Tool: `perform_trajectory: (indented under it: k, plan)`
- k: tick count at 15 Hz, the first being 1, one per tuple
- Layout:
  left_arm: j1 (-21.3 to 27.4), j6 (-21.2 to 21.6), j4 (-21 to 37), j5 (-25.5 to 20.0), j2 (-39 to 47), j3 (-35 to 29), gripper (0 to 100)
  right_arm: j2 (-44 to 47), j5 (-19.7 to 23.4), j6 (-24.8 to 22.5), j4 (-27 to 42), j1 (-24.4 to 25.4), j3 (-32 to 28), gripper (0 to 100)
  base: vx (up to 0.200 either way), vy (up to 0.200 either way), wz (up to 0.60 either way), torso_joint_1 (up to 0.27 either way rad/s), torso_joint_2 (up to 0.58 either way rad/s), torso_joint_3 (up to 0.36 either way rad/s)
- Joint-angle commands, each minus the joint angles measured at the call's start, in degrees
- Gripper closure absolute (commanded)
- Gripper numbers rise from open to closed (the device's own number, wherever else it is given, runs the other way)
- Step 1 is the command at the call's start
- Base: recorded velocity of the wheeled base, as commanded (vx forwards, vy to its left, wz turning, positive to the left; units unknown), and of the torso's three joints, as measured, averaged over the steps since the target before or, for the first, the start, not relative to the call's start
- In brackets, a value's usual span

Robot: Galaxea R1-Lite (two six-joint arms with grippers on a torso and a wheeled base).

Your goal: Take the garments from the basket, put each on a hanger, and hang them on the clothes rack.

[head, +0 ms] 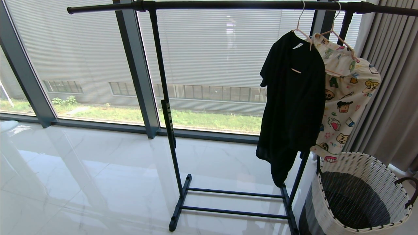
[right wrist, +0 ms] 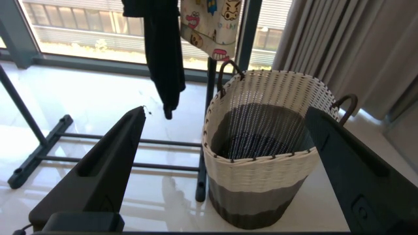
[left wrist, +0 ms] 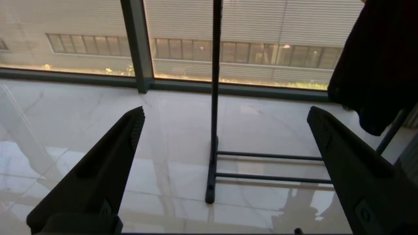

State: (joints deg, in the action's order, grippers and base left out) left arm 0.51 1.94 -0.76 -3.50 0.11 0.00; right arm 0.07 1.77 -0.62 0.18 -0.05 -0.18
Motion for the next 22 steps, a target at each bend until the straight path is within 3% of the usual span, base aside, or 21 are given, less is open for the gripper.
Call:
perform_trajectory:
  k: [1,22]
  plan:
    - [0.0,0.0,0.0,0.0,0.0,0.0,0,0.0,0.0,0.0,0.0,0.0,0.0,0,0.0,0.0,0.0,0.0,0.0,0.0]
    - [0.0,0.0,0.0,0.0,0.0,0.0,0,0.0,0.0,0.0,0.0,0.0,0.0,0,0.0,0.0,0.0,0.0,0.0,0.0]
